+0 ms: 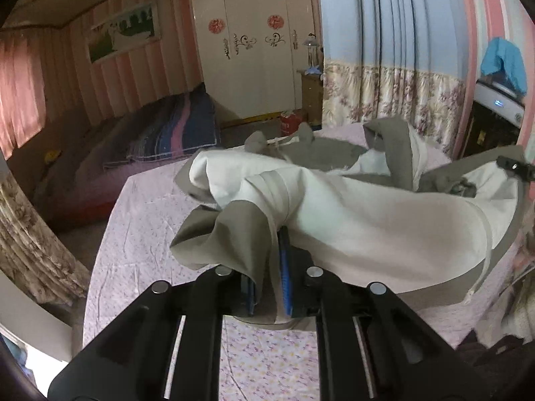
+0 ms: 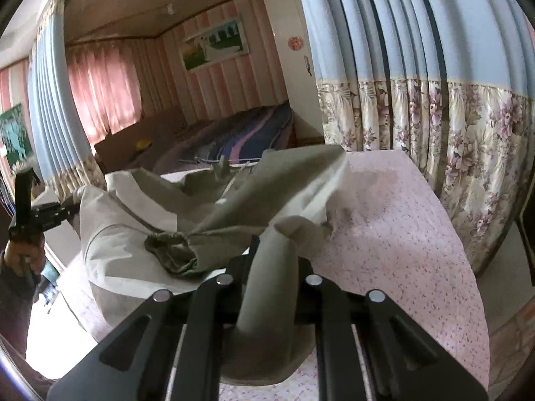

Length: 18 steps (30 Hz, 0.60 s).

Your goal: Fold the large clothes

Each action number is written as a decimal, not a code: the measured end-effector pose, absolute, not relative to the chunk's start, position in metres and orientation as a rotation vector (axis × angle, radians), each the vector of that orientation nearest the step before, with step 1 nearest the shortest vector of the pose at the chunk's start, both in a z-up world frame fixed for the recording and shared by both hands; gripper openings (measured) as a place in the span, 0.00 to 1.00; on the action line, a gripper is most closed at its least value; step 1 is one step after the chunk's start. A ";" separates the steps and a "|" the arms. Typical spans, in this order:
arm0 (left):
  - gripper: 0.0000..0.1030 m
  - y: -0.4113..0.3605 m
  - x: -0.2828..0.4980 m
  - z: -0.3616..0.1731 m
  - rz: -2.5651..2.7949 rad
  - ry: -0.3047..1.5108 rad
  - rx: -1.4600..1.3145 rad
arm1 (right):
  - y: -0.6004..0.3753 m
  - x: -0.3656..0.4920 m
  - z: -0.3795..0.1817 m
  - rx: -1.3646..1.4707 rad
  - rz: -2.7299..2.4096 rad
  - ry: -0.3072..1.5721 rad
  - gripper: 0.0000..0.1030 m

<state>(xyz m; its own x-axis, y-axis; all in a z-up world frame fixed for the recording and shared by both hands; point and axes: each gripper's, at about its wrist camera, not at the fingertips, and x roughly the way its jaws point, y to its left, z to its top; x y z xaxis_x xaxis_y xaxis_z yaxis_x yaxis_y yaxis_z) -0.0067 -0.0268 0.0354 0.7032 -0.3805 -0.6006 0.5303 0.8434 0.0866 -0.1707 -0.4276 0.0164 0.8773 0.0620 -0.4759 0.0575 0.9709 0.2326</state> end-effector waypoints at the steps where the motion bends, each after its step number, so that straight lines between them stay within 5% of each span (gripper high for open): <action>1: 0.18 -0.028 -0.008 0.038 -0.524 0.623 0.276 | -0.429 -0.169 0.016 0.251 0.012 0.524 0.15; 2: 0.21 -0.027 -0.012 0.041 -0.526 0.632 0.289 | -0.430 -0.169 0.015 0.252 0.005 0.542 0.21; 5: 0.53 -0.012 -0.021 0.044 -0.529 0.652 0.226 | -0.434 -0.178 0.012 0.224 -0.069 0.526 0.70; 7: 0.91 -0.001 -0.027 0.039 -0.479 0.628 0.216 | -0.439 -0.183 0.010 0.235 -0.089 0.516 0.70; 18: 0.96 0.016 -0.017 -0.022 -0.399 0.762 0.213 | -0.433 -0.152 -0.018 0.229 -0.105 0.607 0.71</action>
